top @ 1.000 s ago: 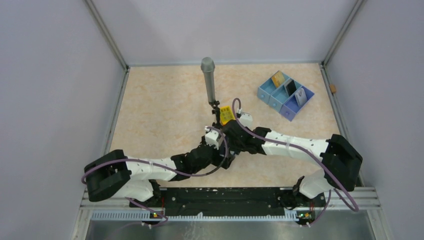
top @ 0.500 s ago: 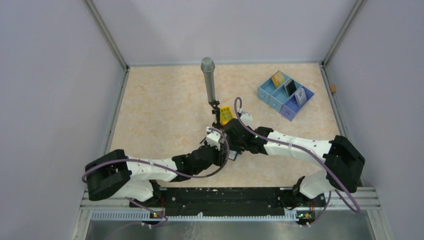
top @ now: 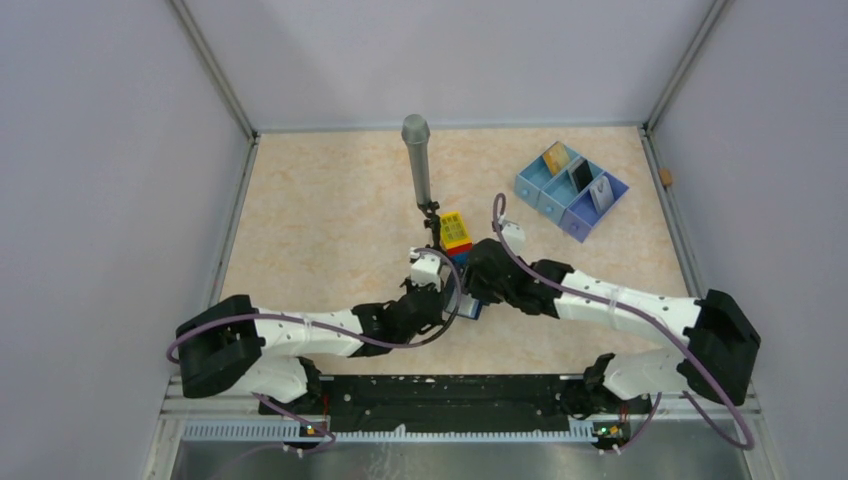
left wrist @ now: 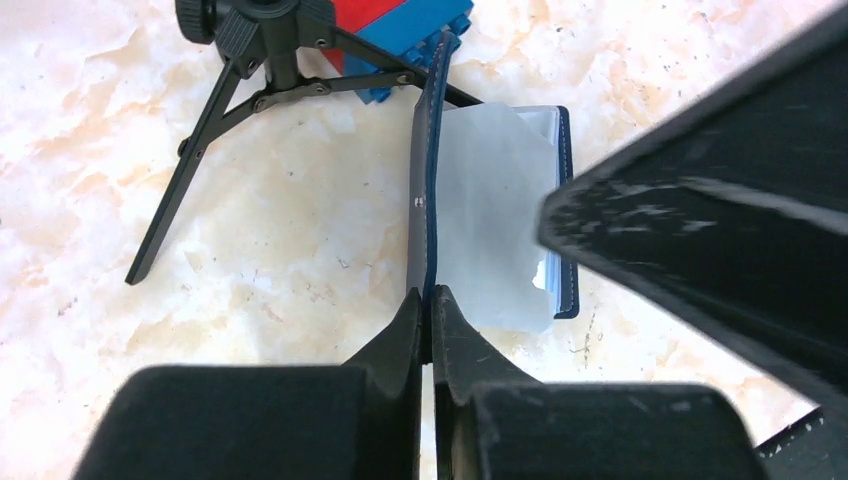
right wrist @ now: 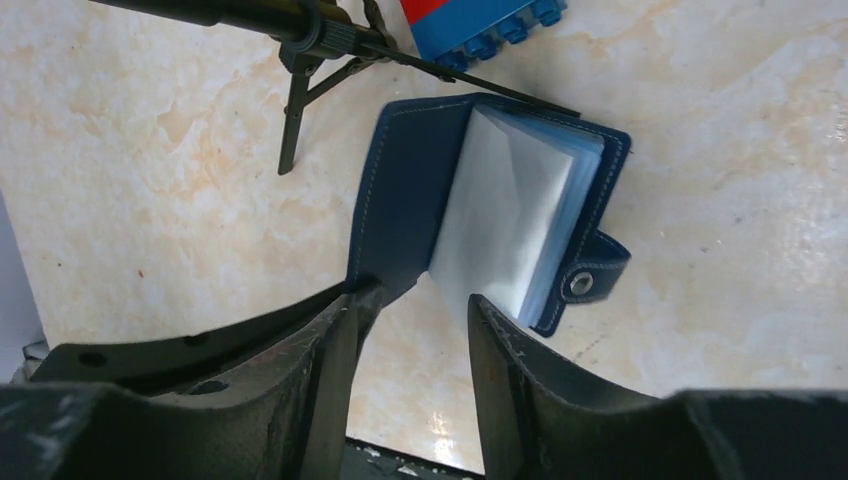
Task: Put the credit cards into the card holder
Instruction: Open the card holder at the center of the board.
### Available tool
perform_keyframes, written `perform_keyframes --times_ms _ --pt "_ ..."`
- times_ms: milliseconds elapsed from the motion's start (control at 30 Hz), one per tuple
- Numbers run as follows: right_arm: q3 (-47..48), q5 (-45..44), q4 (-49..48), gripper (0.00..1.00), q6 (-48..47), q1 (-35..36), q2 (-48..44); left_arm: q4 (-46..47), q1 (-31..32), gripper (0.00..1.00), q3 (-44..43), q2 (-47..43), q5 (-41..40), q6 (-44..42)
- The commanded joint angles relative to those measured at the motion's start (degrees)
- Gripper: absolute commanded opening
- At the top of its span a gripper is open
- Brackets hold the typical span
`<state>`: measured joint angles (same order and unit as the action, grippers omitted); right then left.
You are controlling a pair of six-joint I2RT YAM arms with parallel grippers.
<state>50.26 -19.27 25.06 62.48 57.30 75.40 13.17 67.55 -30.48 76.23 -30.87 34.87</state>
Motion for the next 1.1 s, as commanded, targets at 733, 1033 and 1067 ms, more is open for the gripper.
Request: perform_keyframes --times_ms 733,1033,1067 --pt "-13.9 3.2 -14.8 0.18 -2.3 0.2 -11.0 -16.1 -0.8 0.00 -4.6 -2.7 -0.9 13.6" --pt "-12.9 -0.2 -8.6 0.18 0.2 1.0 -8.4 -16.3 -0.8 0.00 -4.9 -2.6 -0.9 13.6" --pt "-12.7 -0.5 -7.9 0.18 0.6 1.0 -8.4 -16.3 -0.8 0.00 -4.8 -2.5 -0.8 13.6"
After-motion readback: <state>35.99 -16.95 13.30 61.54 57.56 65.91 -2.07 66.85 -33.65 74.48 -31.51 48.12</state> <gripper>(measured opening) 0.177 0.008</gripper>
